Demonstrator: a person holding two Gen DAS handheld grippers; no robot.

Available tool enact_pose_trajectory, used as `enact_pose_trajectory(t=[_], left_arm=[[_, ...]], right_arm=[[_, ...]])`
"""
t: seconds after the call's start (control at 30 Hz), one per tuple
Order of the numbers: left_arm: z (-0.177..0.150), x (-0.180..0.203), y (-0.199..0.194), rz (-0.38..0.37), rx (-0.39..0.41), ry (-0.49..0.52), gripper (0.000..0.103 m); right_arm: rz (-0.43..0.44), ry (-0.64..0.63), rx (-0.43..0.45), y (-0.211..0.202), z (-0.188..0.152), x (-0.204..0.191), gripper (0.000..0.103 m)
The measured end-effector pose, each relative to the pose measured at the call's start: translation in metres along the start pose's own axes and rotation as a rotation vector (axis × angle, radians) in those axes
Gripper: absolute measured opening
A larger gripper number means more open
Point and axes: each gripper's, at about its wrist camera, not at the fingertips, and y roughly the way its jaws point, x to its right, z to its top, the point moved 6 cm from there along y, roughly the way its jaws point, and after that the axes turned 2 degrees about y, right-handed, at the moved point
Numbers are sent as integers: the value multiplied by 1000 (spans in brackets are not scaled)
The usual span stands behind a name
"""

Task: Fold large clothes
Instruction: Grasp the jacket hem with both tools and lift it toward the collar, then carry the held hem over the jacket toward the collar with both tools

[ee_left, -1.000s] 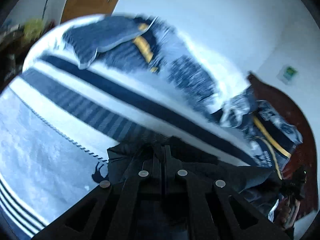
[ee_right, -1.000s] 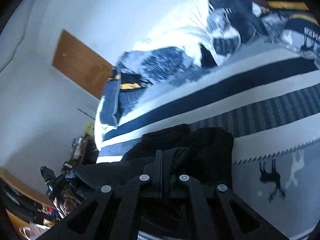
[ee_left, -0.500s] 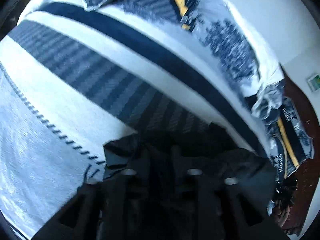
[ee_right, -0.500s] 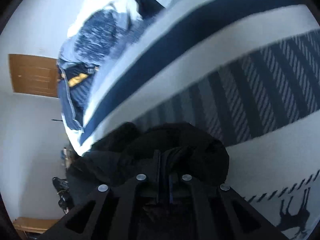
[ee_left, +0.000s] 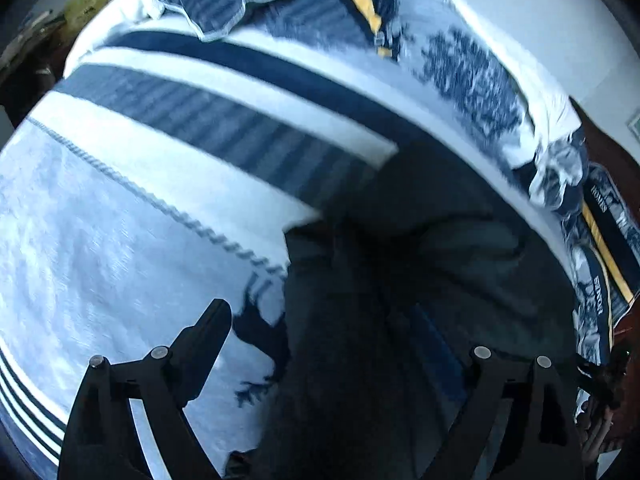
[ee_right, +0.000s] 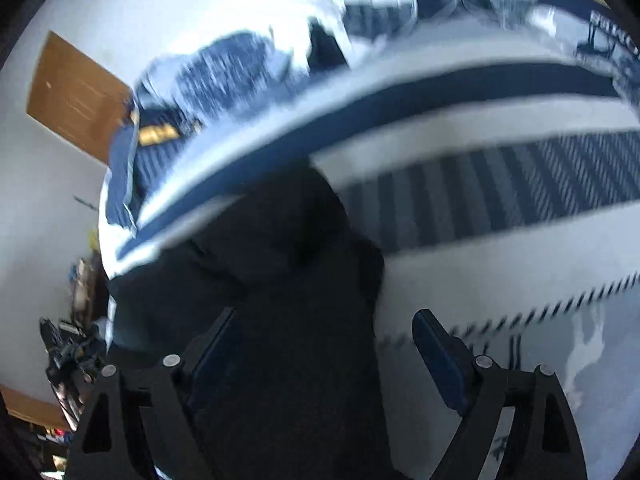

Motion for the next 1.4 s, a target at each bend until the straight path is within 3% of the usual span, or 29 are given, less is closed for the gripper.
enact_pose_trajectory(t=[0.03,0.07,0.1,0.2,0.23,0.27,0.3,0.37,0.43,0.5,0.63,0.73,0.77,0.83,0.87,0.9,0.93,0.97,1.0,1.13,1.23,1.33,1.4], left_arm=[[3,4,4,-11,-4,8,81],[8,11,5,-21,4,26,74],[15,17,4,-10,21,48,74],[34,37,8,-25,42,100,72],[39,43,14,-24,41,111,63],[41,48,23,-7,29,130,20],[40,47,35,32,0,144,1],[35,42,59,69,-41,141,0],[34,32,68,96,-19,130,0],[35,23,72,74,-7,78,0],[31,19,76,164,-14,98,0],[28,16,44,80,32,68,0],[26,12,31,66,54,51,4],[13,0,1,50,102,23,35],[5,-5,-11,56,121,11,67],[-9,-16,-28,81,156,-8,83],[-18,-21,-39,97,180,-14,84],[-35,-28,-54,104,205,-15,84],[-49,-34,-60,106,204,-16,84],[-114,-53,-72,87,164,-76,84],[-146,-59,-61,39,112,-149,84],[-167,-63,-43,-93,27,-285,84],[-169,-64,-38,-133,22,-346,84]], right_arm=[[-12,-2,-21,9,-2,1,71],[-27,-3,-44,16,-4,5,49],[-19,7,-68,23,-5,7,32],[11,18,-29,17,5,4,9],[5,-2,-20,14,6,0,7],[3,-18,-15,13,9,-3,4],[-12,-21,-24,13,12,-4,4],[-55,-17,-40,20,12,-3,4],[-119,-29,-47,31,8,5,4],[-150,-23,-56,47,5,15,3],[-241,-43,-80,80,-7,33,2],[-162,-2,-19,61,-3,27,7],[-113,3,17,46,-2,22,7],[-78,-15,57,21,-3,15,10],[-63,-30,72,9,-6,11,27],[-43,-44,80,-3,-12,6,66],[-19,-51,90,-15,-19,1,85],[-1,-53,118,-27,-27,-1,90],[17,-64,174,-46,-40,-5,90],[39,-29,202,-69,-88,0,90],[75,98,209,-75,-124,31,90],[154,283,173,-60,-154,50,90],[198,378,144,-48,-162,63,89]])
